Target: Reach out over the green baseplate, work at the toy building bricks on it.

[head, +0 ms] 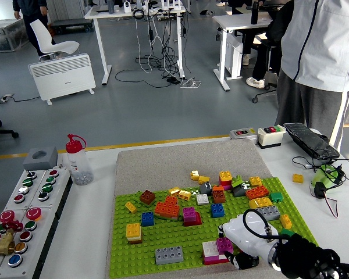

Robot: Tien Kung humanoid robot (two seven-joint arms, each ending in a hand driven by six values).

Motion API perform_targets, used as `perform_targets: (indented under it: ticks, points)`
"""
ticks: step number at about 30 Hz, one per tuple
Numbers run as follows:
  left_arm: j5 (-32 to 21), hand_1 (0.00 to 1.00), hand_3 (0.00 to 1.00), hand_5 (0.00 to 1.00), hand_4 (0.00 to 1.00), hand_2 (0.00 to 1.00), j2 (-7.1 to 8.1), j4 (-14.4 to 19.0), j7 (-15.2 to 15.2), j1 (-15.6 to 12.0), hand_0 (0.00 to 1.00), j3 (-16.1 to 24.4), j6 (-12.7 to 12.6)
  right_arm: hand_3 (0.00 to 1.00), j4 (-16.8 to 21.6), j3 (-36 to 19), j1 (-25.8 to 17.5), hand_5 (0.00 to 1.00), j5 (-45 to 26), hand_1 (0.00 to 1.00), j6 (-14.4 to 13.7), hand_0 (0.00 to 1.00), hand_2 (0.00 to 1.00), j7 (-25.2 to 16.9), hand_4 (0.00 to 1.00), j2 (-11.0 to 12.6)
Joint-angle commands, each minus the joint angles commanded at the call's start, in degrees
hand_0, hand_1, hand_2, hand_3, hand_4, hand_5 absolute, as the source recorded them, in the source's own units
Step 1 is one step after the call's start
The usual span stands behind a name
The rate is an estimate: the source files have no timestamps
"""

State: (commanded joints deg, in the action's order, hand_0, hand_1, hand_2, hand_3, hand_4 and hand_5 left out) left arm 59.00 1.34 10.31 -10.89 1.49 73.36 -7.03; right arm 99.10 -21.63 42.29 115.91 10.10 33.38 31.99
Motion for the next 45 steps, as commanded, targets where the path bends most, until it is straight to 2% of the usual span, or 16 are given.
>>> perform_targets:
  ticks: [1,6,7,12,13,18,19,24,25,30,31,45]
  points:
    - [0.0,0.775,0.674,0.998,0.481,0.787,0.00,0.0,0.0,0.0,0.728,0.0,0.0,0.738,0.1,-0.2,0.0,0.300,0.2,0.369,0.0,0.174,0.731,0.0,0.624,0.0]
    - [-0.1,0.775,0.674,0.998,0.481,0.787,0.01,0.0,0.0,0.0,0.728,0.0,0.0,0.738,0.4,-0.8,0.0,0.300,0.8,0.369,0.6,0.174,0.731,-0.1,0.624,0.2]
    - [-0.1,0.775,0.674,0.998,0.481,0.787,0.01,0.0,0.0,0.0,0.728,0.0,0.0,0.811,0.5,-0.8,-0.1,0.359,0.8,0.385,0.8,0.191,0.787,-0.1,0.702,0.3]
    - [0.0,0.775,0.674,0.998,0.481,0.787,-0.02,0.0,0.0,0.0,0.728,0.1,0.0,0.811,0.9,-0.8,-0.2,0.359,0.5,0.385,1.7,0.191,0.787,-0.1,0.702,0.2]
    - [0.1,0.775,0.673,0.998,0.481,0.787,-0.03,0.0,0.0,-0.1,0.728,0.1,0.0,0.829,0.9,-0.8,-0.2,0.428,0.5,0.389,1.7,0.199,0.804,-0.1,0.756,0.2]
    - [0.2,0.775,0.673,0.998,0.481,0.787,-0.07,0.0,-0.1,-0.2,0.728,0.1,0.0,0.829,0.4,-0.2,-0.4,0.428,0.2,0.389,2.0,0.199,0.804,0.1,0.756,0.1]
    - [0.2,0.775,0.673,0.998,0.481,0.788,-0.08,0.0,-0.1,-0.2,0.728,0.1,0.0,0.830,0.3,-0.2,-0.5,0.389,0.2,0.389,2.0,0.191,0.800,0.1,0.710,0.1]
    - [0.2,0.775,0.673,0.998,0.481,0.788,-0.09,0.0,-0.1,-0.2,0.728,0.2,-0.1,0.830,-0.1,-0.3,-0.6,0.389,0.4,0.389,1.6,0.191,0.800,0.2,0.710,0.0]
    - [0.2,0.775,0.673,0.998,0.481,0.788,-0.09,0.0,-0.1,-0.3,0.728,0.2,-0.1,0.822,-0.2,-0.4,-0.6,0.369,0.5,0.388,1.5,0.191,0.796,0.2,0.685,0.0]
    - [0.2,0.775,0.673,0.998,0.481,0.788,-0.08,0.0,-0.1,-0.3,0.728,0.1,0.0,0.822,-0.5,-0.6,-0.6,0.369,0.7,0.388,0.9,0.191,0.796,0.1,0.685,0.0]
    - [0.2,0.775,0.673,0.998,0.481,0.789,-0.07,0.0,-0.1,-0.3,0.728,0.1,0.0,0.818,-0.5,-0.6,-0.5,0.401,0.8,0.389,0.9,0.194,0.793,0.1,0.718,0.0]
    - [0.2,0.777,0.673,0.998,0.480,0.789,0.02,0.0,-0.1,-0.3,0.729,0.1,0.0,0.810,-0.5,-0.7,-0.1,0.420,0.8,0.386,0.8,0.194,0.790,0.3,0.720,-0.1]
